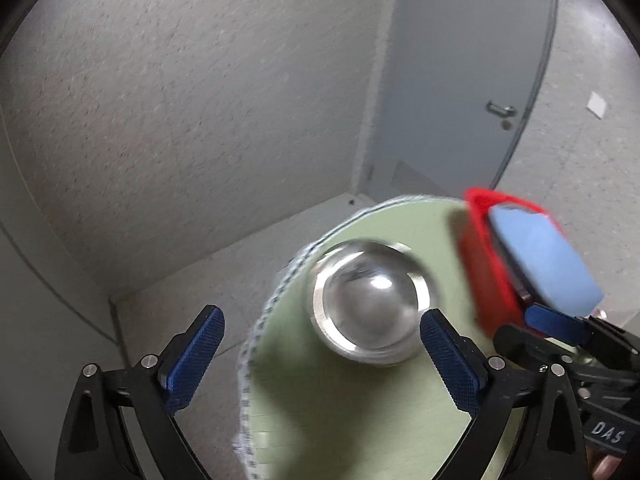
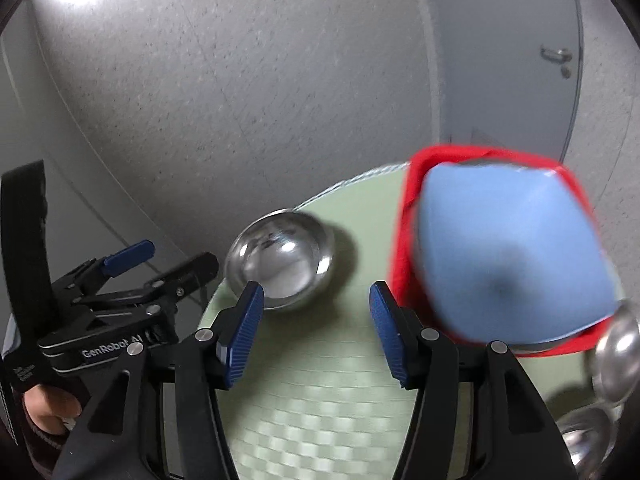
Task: Organize plates and bowls
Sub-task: 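Release the plate and move both grippers to the medium steel bowl, then grasp the medium steel bowl rim with both grippers and lift it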
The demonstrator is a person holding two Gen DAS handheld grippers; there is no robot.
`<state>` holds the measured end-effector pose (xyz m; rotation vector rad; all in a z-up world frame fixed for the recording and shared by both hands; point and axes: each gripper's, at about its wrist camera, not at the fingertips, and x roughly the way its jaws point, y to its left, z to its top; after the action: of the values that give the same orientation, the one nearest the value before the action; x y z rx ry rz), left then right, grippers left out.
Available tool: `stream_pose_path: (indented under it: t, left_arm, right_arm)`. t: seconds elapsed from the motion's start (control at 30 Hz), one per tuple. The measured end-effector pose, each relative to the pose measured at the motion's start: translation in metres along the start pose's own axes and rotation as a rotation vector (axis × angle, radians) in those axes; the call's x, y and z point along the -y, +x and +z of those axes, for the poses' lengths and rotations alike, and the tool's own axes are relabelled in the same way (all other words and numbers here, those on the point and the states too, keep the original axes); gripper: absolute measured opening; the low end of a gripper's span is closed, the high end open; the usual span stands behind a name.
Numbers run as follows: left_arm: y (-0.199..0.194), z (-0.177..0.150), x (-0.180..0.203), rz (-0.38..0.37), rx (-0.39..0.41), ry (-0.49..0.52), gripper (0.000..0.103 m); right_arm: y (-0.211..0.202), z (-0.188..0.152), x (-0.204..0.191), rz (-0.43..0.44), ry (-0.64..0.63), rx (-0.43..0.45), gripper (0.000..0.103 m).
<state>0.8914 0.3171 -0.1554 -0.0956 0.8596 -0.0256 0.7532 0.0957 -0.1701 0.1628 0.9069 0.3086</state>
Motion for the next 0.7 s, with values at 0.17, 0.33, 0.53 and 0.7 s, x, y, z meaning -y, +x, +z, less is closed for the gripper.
stream_pose_path:
  t: [0.17, 0.33, 0.53, 0.7]
  left_arm:
    - [0.045, 0.003, -0.020, -0.011, -0.073, -0.007, 0.082]
    - [0.090, 0.010, -0.023, -0.051, -0.144, -0.007, 0.060]
    - [0.118, 0.019, -0.018, -0.118, -0.187, 0.030, 0.024]
    - [0.115, 0.022, -0.017, -0.129, -0.171, 0.070, 0.014]
  right_arm:
    - [0.050, 0.002, -0.007, -0.046, 0.036, -0.053, 0.057]
    - [0.089, 0.011, -0.006, -0.124, 0.044, -0.085, 0.053]
    - [0.120, 0.016, -0.008, -0.153, 0.025, -0.144, 0.034]
    - [0.124, 0.013, -0.002, -0.101, 0.074, -0.161, 0.021]
